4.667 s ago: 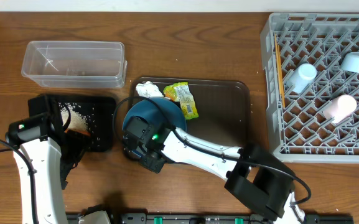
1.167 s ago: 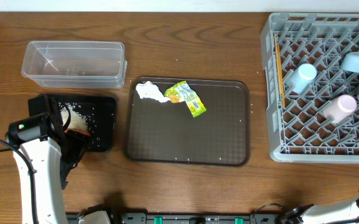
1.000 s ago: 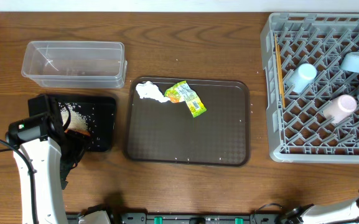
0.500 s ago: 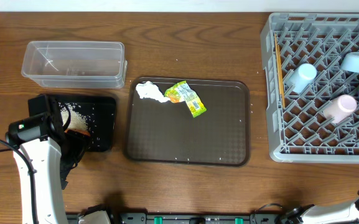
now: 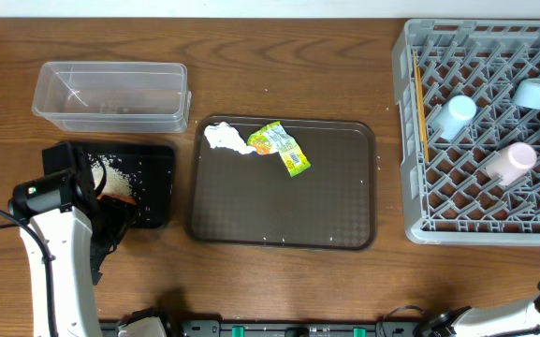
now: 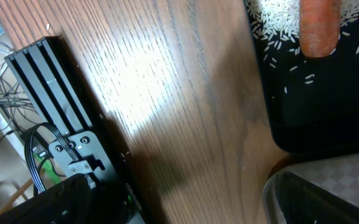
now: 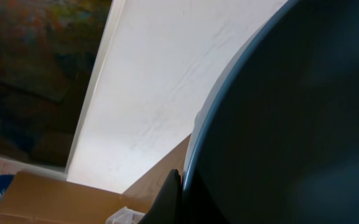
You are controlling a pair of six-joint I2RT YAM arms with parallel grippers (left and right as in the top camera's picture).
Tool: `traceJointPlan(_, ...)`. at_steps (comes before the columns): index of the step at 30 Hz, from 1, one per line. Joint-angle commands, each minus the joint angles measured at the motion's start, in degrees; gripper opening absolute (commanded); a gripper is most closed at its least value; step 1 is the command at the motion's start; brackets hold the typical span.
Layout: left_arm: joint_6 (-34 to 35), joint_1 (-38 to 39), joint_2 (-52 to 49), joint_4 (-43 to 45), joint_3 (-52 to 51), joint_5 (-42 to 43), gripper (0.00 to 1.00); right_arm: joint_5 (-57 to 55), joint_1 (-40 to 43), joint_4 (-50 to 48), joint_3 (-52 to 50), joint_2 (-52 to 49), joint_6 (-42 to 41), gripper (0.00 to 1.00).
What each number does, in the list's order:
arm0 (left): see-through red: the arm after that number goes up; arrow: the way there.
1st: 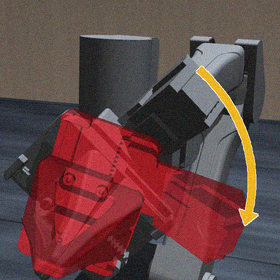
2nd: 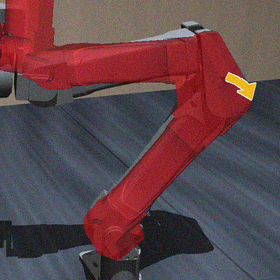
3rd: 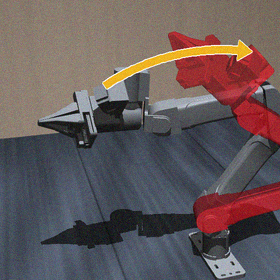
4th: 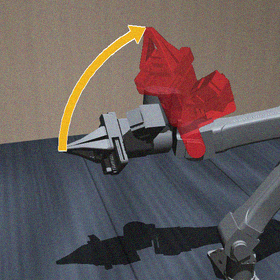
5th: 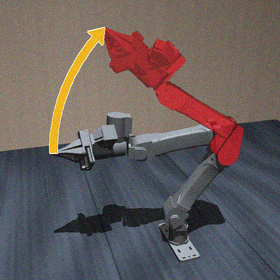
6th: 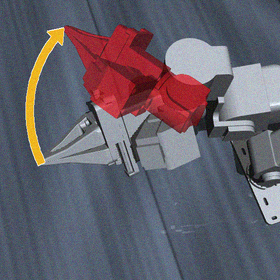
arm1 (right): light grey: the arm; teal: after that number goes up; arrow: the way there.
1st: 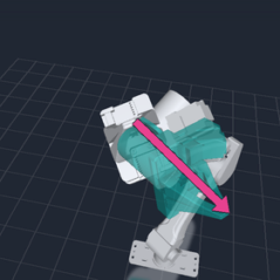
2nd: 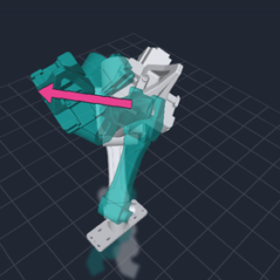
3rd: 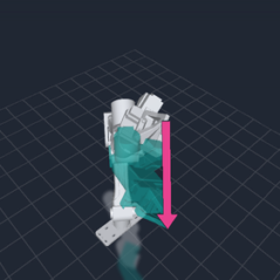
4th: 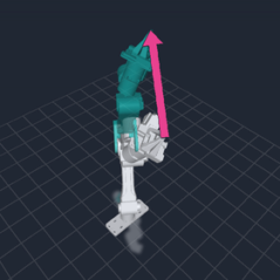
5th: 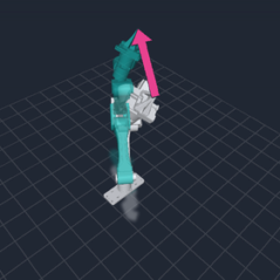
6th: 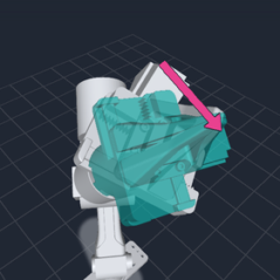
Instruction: Sort waste into correct bins and load items into the dishwasher rack
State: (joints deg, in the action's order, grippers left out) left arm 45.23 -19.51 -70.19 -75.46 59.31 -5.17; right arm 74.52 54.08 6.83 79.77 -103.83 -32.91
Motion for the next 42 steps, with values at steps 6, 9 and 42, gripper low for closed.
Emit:
traceJointPlan(6, 0.96, -0.35, -0.17, -0.35, 0.55, -1.33, 0.98, 1.99, -1.90, -6.25, -0.28, -0.39, -7.21, 0.01)
traceJointPlan(9, 0.96, -0.35, -0.17, -0.35, 0.55, -1.33, 0.98, 2.29, -4.33, -9.09, -0.28, -0.39, -8.50, 0.01)
traceJointPlan(42, 0.96, -0.35, -0.17, -0.35, 0.55, -1.33, 0.98, 1.60, -1.86, -6.82, -0.28, -4.81, -7.17, 0.11)
